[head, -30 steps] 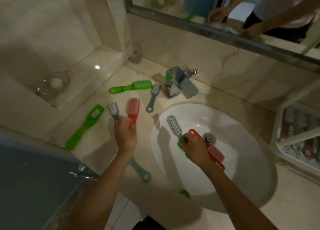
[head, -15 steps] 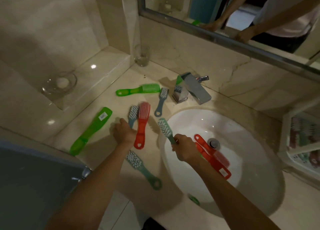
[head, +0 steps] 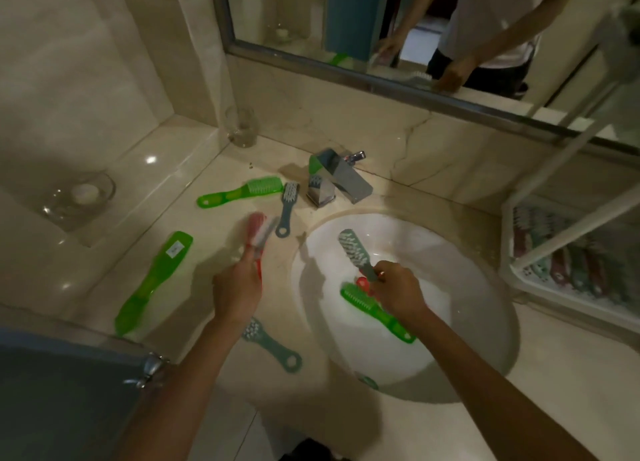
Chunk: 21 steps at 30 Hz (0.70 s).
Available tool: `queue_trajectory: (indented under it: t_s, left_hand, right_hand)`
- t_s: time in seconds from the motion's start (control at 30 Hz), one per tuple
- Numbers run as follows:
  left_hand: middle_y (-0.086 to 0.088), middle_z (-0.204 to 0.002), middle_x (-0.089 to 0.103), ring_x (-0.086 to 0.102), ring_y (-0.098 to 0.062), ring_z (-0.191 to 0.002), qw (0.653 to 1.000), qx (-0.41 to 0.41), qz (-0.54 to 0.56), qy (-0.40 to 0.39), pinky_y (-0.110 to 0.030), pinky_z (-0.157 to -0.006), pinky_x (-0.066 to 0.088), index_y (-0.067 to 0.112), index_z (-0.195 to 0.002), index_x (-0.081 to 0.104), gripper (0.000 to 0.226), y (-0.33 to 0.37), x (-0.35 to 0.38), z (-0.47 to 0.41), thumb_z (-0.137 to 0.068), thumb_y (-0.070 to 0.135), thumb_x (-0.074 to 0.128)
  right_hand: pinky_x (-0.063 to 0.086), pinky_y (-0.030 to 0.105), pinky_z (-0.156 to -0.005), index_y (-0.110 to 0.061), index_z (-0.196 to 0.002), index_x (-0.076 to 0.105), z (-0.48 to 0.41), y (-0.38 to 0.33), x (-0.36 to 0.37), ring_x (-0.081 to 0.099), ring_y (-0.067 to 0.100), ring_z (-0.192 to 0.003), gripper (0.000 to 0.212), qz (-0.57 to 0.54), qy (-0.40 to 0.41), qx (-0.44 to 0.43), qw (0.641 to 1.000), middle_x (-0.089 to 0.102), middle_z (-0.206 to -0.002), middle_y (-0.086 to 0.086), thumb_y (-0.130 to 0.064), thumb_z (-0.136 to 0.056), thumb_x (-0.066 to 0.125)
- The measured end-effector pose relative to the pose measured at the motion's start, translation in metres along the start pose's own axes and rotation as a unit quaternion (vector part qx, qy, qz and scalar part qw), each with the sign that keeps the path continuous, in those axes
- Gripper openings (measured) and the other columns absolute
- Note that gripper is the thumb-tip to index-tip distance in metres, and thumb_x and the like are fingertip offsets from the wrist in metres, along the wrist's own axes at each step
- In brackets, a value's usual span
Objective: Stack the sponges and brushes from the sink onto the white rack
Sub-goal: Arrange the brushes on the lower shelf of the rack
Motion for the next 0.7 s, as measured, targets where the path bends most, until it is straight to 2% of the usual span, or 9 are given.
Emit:
queue_trajectory:
  t_s: [0.03,0.1,0.17,0.23,0.37,0.43,0.5,0.6,0.7]
  left_hand:
    - [-0.020,-0.104,0.067,0.063,-0.037,-0.095,0.999,0.035,-0.006,-0.009,-0.042,-0.084,0.048,0.015,-0.128,0.052,0.034,0.012,0.000,0.010,-0.096,0.014,0.041]
    - [-0.020,-0.096,0.069,0.062,-0.034,-0.085,0.994,0.091,0.035,-0.048,-0.037,-0.074,0.047,0.010,-0.113,0.061,0.026,0.039,0.002,0.032,-0.093,0.012,0.046]
    - [-0.021,-0.085,0.067,0.062,-0.033,-0.079,0.983,0.147,0.060,-0.088,-0.036,-0.067,0.042,0.006,-0.097,0.063,0.018,0.068,0.010,0.052,-0.091,0.016,0.050]
    - [-0.019,-0.086,0.068,0.063,-0.035,-0.085,0.972,0.189,0.057,-0.128,-0.036,-0.070,0.044,0.006,-0.097,0.063,0.023,0.100,0.023,0.070,-0.091,0.026,0.052]
    - [-0.014,-0.101,0.068,0.063,-0.027,-0.094,0.935,0.280,0.049,-0.211,-0.023,-0.067,0.037,0.011,-0.113,0.058,0.030,0.170,0.051,0.108,-0.097,0.031,0.043]
    - [-0.015,-0.106,0.065,0.062,-0.028,-0.096,0.916,0.315,0.059,-0.243,-0.031,-0.077,0.045,0.009,-0.117,0.052,0.029,0.207,0.064,0.131,-0.098,0.028,0.041]
    - [-0.017,-0.110,0.062,0.059,-0.032,-0.101,0.901,0.335,0.058,-0.269,-0.037,-0.081,0.043,0.006,-0.116,0.048,0.028,0.243,0.076,0.156,-0.098,0.026,0.041]
    - [-0.022,-0.112,0.060,0.058,-0.037,-0.102,0.882,0.333,0.083,-0.322,-0.038,-0.074,0.041,0.003,-0.117,0.041,0.028,0.299,0.093,0.188,-0.099,0.024,0.037]
    - [-0.023,-0.105,0.060,0.059,-0.035,-0.092,0.868,0.276,0.150,-0.385,-0.031,-0.067,0.039,0.000,-0.121,0.040,0.030,0.356,0.115,0.200,-0.100,0.021,0.032]
  right_hand:
    - [0.036,0.025,-0.064,-0.004,-0.103,0.066,0.007,0.007,-0.006,0.065,0.029,-0.092,0.021,-0.004,0.011,0.004,1.000,0.070,-0.102,0.014,-0.018,-0.090,0.056]
    - [0.040,0.029,-0.068,-0.009,-0.101,0.065,0.022,0.024,-0.016,0.064,0.031,-0.093,0.023,-0.018,0.026,0.019,0.999,0.069,-0.104,0.015,-0.025,-0.092,0.053]
    - [0.045,0.033,-0.075,-0.019,-0.081,0.060,0.039,0.045,-0.028,0.063,0.033,-0.097,0.016,-0.029,0.036,0.051,0.998,0.069,-0.105,0.015,-0.025,-0.093,0.051]
    - [0.044,0.034,-0.077,-0.024,-0.062,0.045,0.056,0.071,-0.040,0.062,0.035,-0.099,0.030,-0.054,0.054,0.092,0.993,0.068,-0.102,0.018,-0.024,-0.092,0.053]
    - [0.037,0.028,-0.066,-0.002,-0.094,0.061,0.098,0.137,-0.068,0.062,0.032,-0.096,0.017,-0.125,0.102,0.182,0.970,0.068,-0.100,0.016,-0.017,-0.087,0.057]
    - [0.043,0.031,-0.069,-0.002,-0.100,0.060,0.119,0.169,-0.081,0.064,0.033,-0.092,0.019,-0.158,0.141,0.220,0.952,0.070,-0.098,0.017,-0.015,-0.087,0.058]
    - [0.047,0.034,-0.073,-0.002,-0.107,0.056,0.137,0.195,-0.094,0.065,0.034,-0.089,0.023,-0.188,0.182,0.250,0.932,0.071,-0.096,0.019,-0.014,-0.087,0.058]
    - [0.044,0.034,-0.072,-0.001,-0.113,0.052,0.150,0.231,-0.113,0.063,0.037,-0.092,0.028,-0.189,0.217,0.270,0.919,0.069,-0.100,0.022,-0.015,-0.089,0.056]
    - [0.042,0.032,-0.071,-0.002,-0.110,0.056,0.146,0.259,-0.139,0.063,0.037,-0.095,0.026,-0.187,0.239,0.279,0.911,0.068,-0.102,0.021,-0.017,-0.089,0.055]
Point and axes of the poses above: each hand's wrist, its own z-axis away from the middle knuckle, its own x-axis out of the palm, y = z × x, the point moved 1 cm from there along -z, towards the middle knuckle
